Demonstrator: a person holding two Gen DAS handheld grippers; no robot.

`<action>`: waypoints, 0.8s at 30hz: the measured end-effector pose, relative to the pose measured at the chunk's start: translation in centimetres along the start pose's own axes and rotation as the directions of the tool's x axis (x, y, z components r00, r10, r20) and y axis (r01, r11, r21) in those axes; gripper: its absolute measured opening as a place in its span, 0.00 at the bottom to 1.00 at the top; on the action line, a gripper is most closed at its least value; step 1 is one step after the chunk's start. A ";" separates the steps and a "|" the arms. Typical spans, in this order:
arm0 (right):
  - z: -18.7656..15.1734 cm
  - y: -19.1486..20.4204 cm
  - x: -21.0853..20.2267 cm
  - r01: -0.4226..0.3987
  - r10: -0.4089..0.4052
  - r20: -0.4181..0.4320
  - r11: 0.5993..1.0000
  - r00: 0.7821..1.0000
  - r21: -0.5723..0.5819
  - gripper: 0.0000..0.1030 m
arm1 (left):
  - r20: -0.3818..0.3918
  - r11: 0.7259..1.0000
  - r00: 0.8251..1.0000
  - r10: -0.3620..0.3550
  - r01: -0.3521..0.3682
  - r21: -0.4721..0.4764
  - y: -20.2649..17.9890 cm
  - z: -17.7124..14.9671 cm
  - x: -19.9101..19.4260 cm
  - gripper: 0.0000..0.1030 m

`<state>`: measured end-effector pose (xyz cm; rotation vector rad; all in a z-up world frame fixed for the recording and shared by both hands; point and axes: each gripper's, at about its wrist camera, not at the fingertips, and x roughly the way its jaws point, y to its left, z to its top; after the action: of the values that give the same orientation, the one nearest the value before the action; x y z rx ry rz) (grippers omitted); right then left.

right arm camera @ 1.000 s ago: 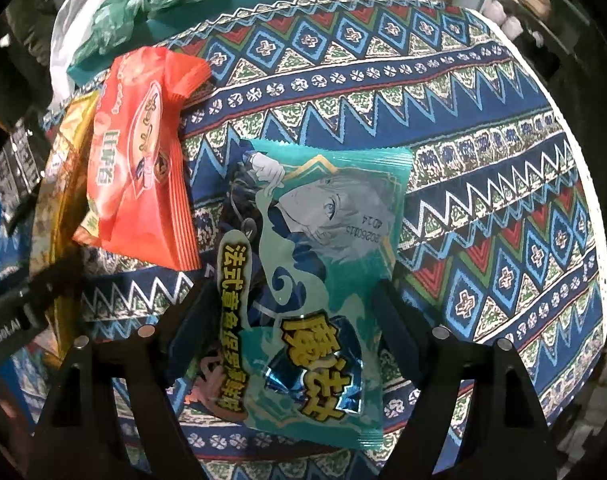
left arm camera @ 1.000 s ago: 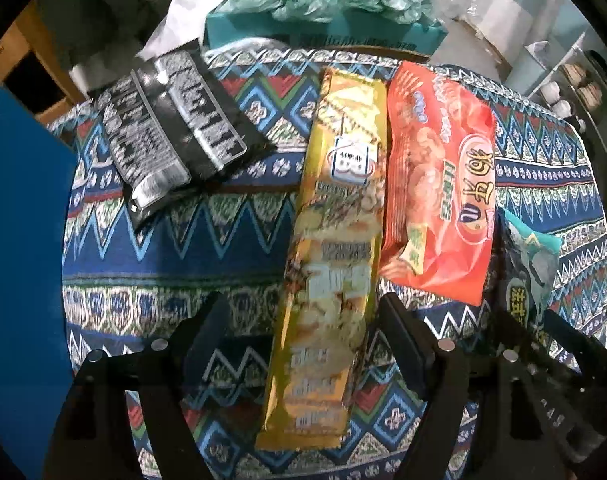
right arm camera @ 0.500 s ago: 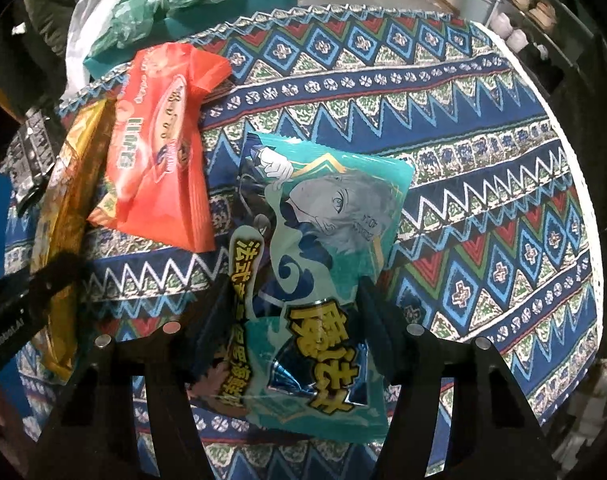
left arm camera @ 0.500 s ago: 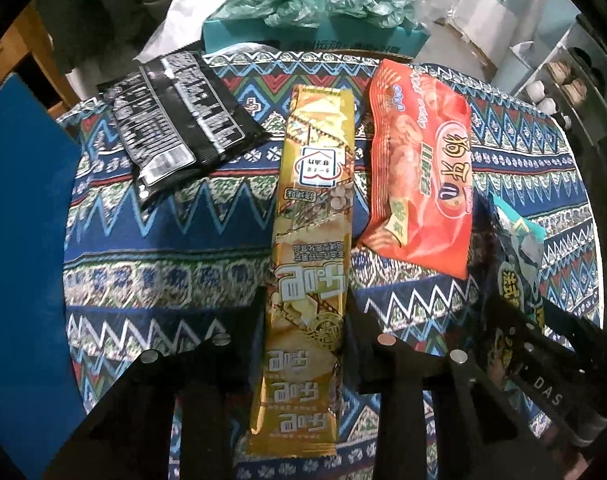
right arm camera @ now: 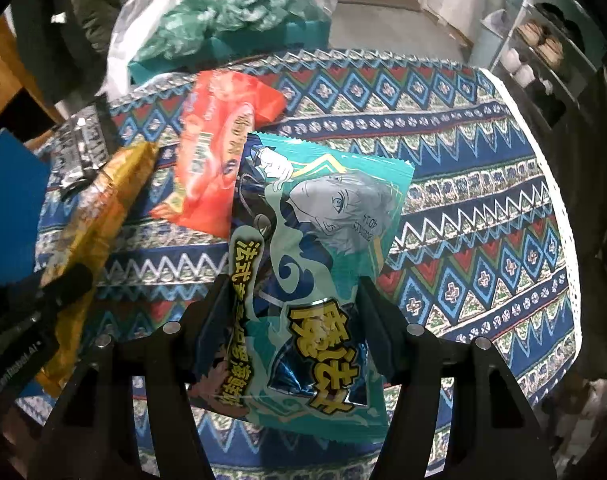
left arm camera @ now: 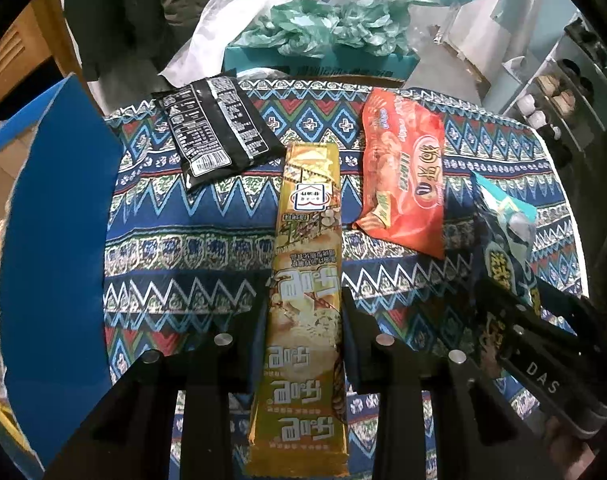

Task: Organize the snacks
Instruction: 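Lift and carry the teal bag and yellow bar over the box with both tools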

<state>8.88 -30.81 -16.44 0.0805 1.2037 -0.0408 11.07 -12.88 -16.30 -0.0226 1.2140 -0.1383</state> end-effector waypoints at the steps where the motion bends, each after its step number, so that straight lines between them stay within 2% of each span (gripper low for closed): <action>1: 0.1 0.2 -0.2 -0.002 0.002 0.004 1.000 1.000 -0.006 0.61 | 0.005 1.000 1.000 0.000 0.000 0.000 0.2 -0.1 -0.4 0.31; 16: 0.1 4.4 -3.6 -0.041 0.046 0.063 0.996 0.997 -0.077 0.61 | 0.096 1.000 0.995 -0.020 0.022 -0.016 1.5 -2.2 -5.6 0.31; 24: 0.0 5.7 -5.7 -0.062 0.072 0.097 0.992 0.993 -0.106 0.61 | 0.172 0.999 0.985 -0.021 0.026 -0.027 2.3 -3.0 -9.1 0.31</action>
<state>7.23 -25.21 -10.95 0.0286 1.0997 0.0752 5.36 -9.34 -9.09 -0.0730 1.0436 -0.1370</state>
